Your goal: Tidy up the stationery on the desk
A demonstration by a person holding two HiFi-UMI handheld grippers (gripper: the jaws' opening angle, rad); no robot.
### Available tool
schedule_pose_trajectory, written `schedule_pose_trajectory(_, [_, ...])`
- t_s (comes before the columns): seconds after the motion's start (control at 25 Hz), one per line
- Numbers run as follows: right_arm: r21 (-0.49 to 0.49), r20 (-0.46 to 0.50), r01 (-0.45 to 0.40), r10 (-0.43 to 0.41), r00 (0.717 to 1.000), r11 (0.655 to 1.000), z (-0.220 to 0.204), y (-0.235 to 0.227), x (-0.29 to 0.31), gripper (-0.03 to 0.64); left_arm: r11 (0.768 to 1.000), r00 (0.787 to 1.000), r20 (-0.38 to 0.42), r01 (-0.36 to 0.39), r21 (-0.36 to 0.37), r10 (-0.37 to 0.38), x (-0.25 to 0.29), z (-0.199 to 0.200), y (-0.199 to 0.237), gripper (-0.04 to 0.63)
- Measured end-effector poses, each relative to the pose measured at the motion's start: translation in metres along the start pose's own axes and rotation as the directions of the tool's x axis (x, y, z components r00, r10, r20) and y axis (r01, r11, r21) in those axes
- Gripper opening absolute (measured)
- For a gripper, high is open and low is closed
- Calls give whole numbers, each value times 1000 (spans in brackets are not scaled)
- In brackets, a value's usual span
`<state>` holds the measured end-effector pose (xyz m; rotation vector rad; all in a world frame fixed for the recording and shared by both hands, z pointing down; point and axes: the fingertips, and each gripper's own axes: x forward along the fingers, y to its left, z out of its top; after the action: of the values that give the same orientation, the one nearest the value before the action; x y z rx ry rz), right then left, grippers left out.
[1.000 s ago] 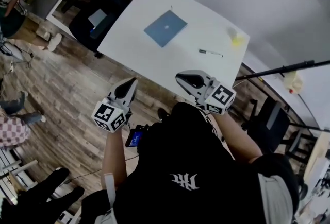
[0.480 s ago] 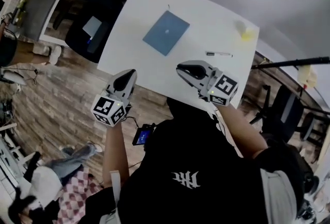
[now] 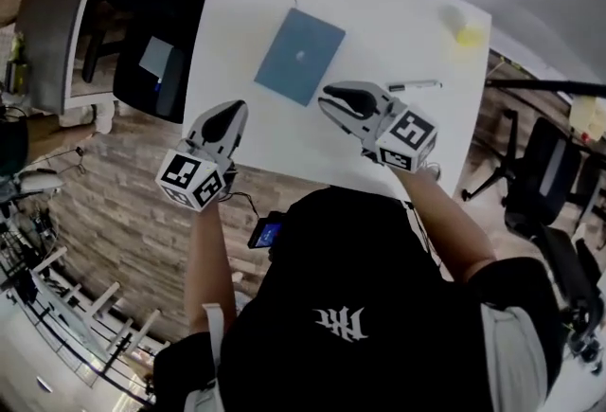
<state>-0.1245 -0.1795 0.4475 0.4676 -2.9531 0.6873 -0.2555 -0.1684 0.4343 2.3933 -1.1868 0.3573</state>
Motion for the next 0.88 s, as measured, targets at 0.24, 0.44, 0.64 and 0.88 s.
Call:
schedule_pose_trajectory(0.24, [65, -47, 97, -94, 994, 993, -13, -30, 9, 112, 999, 995, -96, 40, 27, -37, 29, 8, 23, -3])
schedule_pose_trajectory(0.44, [152, -74, 225, -216, 974, 963, -24, -62, 15, 140, 995, 972, -221, 95, 44, -83, 61, -3, 46, 5])
schedule_pose_trajectory(0.64, [267, -120, 347, -326, 938, 899, -50, -85, 27, 167, 981, 921, -358, 186, 61, -153, 93, -30, 66, 52])
schedule_pose_trajectory(0.88, [376, -198, 515, -476, 857, 770, -84, -101, 29, 168, 967, 863, -458, 254, 26, -214, 121, -58, 85, 54])
